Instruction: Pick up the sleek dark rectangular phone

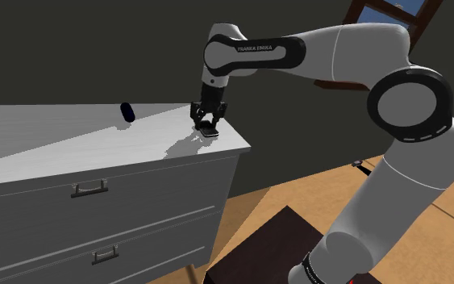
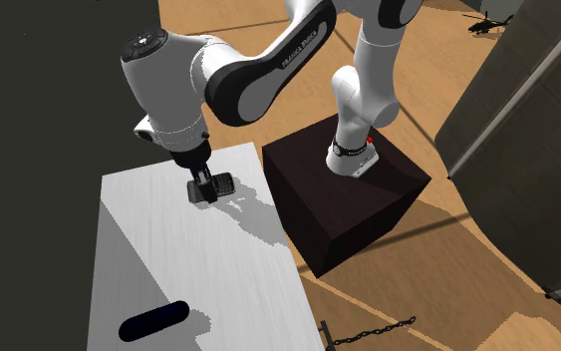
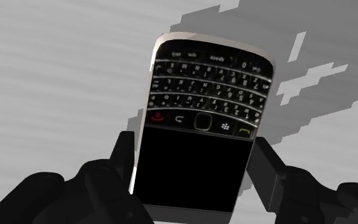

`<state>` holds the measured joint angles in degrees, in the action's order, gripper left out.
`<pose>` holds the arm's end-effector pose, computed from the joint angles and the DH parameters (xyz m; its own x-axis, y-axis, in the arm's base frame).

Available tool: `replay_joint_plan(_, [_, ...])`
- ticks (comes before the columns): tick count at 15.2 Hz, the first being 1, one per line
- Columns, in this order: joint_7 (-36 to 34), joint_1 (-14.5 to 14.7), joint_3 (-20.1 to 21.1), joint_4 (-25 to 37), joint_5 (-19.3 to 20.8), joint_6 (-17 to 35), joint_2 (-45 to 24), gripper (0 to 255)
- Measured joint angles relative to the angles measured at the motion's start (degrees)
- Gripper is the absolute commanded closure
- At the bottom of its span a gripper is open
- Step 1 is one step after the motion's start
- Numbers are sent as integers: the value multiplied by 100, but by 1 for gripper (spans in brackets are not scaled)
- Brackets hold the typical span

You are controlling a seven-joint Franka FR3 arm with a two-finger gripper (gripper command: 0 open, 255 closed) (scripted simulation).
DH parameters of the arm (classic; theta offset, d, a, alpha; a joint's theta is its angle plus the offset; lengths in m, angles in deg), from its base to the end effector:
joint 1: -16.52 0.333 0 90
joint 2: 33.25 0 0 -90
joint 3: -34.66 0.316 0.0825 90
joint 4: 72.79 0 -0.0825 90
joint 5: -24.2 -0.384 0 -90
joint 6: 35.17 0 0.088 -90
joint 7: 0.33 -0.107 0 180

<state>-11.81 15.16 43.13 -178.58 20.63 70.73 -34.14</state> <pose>0.5606 0.0745 0.5086 0.9953 -0.0928 -0.0260 -0.0942 -0.9939 -0.0579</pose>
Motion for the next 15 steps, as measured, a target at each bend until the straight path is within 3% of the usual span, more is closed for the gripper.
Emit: replay_joint_plan(15, [-61,-3,-3,1083,17,-1061,-24,255])
